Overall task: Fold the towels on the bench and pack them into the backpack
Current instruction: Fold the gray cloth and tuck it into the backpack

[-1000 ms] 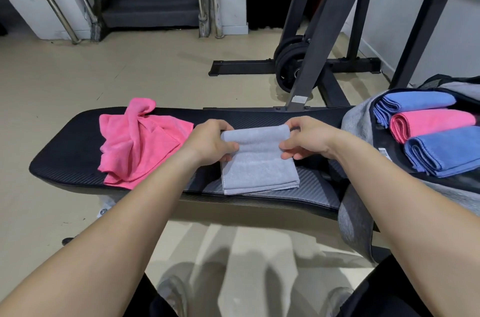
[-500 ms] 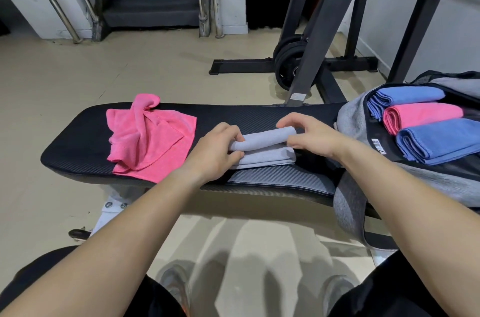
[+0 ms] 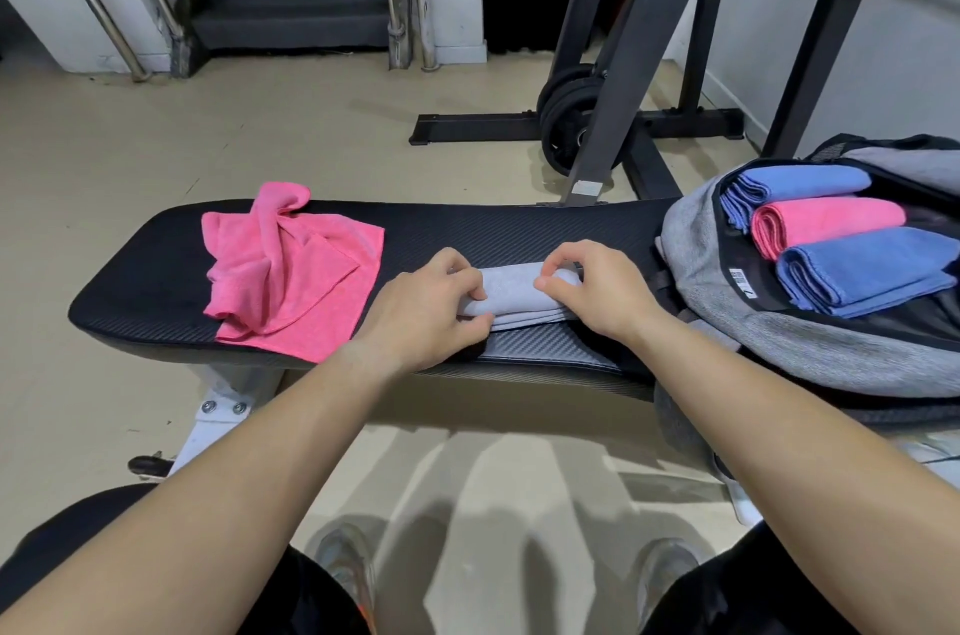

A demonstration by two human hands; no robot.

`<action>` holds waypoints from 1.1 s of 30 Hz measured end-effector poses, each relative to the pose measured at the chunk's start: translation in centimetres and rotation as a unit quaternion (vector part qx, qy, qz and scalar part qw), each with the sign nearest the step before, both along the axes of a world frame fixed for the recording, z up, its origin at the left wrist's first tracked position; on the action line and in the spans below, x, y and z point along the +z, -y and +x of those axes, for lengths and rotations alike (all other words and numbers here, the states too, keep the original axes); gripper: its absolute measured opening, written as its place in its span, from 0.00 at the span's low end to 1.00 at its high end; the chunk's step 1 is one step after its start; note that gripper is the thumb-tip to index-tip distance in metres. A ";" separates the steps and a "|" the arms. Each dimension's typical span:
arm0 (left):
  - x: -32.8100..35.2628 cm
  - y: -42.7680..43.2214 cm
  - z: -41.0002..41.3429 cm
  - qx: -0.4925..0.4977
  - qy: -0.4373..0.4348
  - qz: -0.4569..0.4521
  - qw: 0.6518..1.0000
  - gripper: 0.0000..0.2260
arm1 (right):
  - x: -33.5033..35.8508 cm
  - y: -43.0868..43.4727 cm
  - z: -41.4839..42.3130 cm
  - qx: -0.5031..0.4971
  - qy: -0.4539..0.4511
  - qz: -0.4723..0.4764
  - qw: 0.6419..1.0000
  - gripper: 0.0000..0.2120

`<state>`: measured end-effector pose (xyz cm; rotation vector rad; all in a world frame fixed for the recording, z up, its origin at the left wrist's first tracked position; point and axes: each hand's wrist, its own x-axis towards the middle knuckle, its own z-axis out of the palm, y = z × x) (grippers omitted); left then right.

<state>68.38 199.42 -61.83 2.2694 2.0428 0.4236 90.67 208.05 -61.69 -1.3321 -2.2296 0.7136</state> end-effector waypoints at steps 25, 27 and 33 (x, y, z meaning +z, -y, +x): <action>-2.4 -5.0 4.9 0.179 -0.031 -0.055 0.982 0.24 | 1.0 -0.3 -5.4 -0.080 0.183 0.065 0.978 0.15; -2.8 -5.0 4.9 0.182 -0.019 -0.048 0.982 0.24 | -0.3 -0.4 -5.3 -0.071 0.190 0.045 0.978 0.19; -3.2 -4.8 4.9 0.176 0.012 -0.067 0.982 0.23 | -2.5 -0.6 -4.8 -0.058 0.249 0.048 0.966 0.26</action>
